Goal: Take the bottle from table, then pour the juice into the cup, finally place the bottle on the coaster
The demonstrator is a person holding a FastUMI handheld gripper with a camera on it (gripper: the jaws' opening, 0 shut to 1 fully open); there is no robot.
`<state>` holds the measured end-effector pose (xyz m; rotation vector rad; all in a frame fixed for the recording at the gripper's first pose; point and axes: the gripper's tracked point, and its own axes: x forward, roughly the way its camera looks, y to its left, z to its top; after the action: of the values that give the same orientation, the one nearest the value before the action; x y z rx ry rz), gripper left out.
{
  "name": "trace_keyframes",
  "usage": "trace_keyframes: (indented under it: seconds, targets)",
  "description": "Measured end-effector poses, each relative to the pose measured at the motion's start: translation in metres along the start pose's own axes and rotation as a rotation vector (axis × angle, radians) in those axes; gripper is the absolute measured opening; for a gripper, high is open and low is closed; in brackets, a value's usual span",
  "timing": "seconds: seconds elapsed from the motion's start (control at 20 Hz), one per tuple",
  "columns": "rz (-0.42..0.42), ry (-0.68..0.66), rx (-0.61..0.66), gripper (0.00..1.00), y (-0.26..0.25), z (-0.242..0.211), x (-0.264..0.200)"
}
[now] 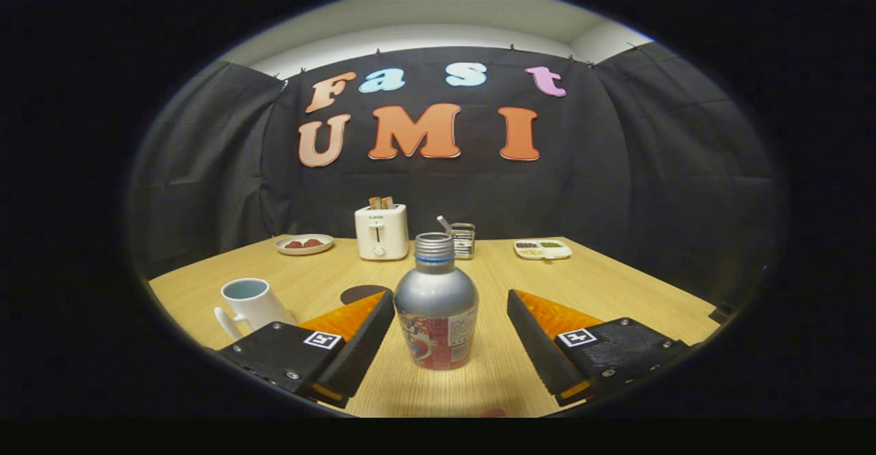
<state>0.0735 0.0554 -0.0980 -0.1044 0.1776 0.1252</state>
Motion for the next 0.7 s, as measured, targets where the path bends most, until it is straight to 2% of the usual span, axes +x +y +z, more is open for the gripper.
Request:
trace_keyframes:
  seconds: [0.4,0.5,0.7]
  targets:
    - [0.011,0.093,-0.002,0.99,0.003,-0.034,0.01]
    - [0.021,0.103,0.005,0.97,0.005,-0.036,0.009]
    - [0.033,0.108,0.009,0.84,0.01,-0.037,0.009]
